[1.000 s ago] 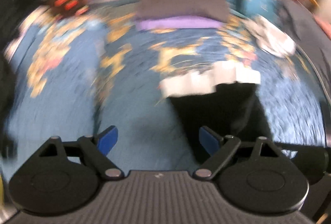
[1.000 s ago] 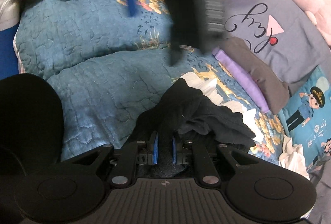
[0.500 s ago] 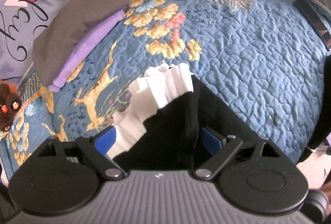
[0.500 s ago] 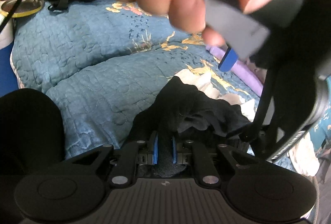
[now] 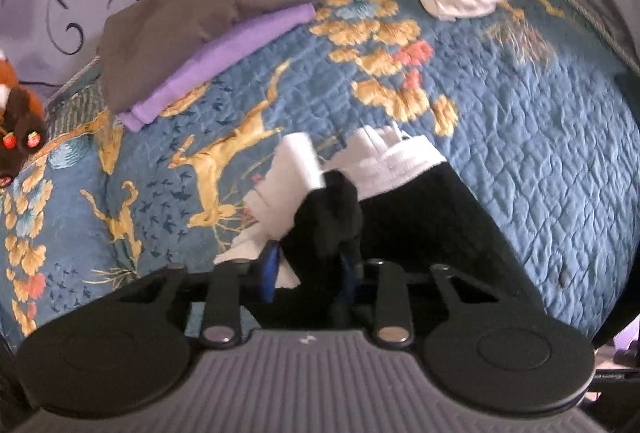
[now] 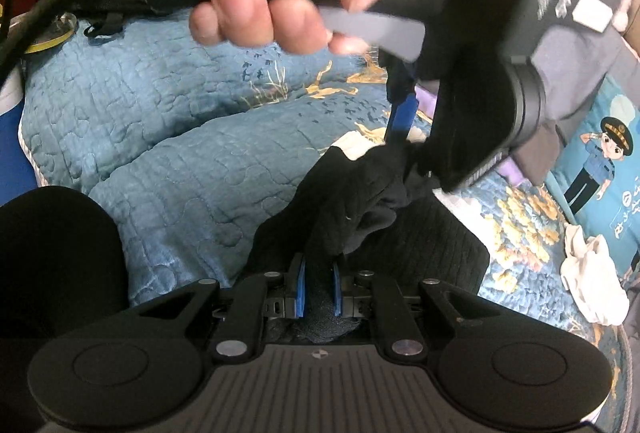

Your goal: Fold clothes

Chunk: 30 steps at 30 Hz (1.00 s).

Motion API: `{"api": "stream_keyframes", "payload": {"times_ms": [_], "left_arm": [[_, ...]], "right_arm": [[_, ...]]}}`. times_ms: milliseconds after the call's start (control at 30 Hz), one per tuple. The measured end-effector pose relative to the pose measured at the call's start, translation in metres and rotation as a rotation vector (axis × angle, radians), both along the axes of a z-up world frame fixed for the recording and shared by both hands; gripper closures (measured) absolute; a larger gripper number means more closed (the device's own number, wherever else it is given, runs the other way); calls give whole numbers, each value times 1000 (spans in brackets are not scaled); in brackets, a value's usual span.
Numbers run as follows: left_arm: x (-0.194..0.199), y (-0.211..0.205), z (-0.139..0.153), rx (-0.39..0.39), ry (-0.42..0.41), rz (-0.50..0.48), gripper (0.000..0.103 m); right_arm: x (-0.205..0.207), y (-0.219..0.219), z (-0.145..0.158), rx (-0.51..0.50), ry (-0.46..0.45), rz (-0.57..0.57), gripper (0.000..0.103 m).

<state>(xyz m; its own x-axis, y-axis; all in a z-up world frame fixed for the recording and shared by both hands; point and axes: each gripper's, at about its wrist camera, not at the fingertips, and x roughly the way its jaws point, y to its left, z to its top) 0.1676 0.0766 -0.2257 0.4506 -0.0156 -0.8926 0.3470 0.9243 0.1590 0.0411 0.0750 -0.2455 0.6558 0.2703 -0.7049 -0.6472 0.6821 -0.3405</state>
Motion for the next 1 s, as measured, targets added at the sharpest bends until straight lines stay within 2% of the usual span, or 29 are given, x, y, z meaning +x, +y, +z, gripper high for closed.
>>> {"api": "stream_keyframes", "payload": {"times_ms": [233, 367, 567, 733, 833, 900, 1000], "left_arm": [[-1, 44, 20, -92, -15, 133, 73], [-4, 68, 16, -126, 4, 196, 73], [-15, 74, 7, -159, 18, 195, 73], [-20, 73, 16, -178, 2, 183, 73], [-22, 70, 26, -170, -14, 164, 71], [-24, 65, 30, -166, -15, 145, 66], [-28, 53, 32, -151, -11, 99, 58]], "right_arm": [[-1, -2, 1, 4, -10, 2, 90], [-7, 3, 1, -39, -55, 37, 90], [-24, 14, -7, -188, -177, 139, 90], [-29, 22, -9, -251, -186, 189, 89], [-30, 26, -8, -255, -173, 206, 87], [-34, 28, -4, -232, -173, 221, 84], [-40, 30, 2, -194, -180, 236, 67]]}}
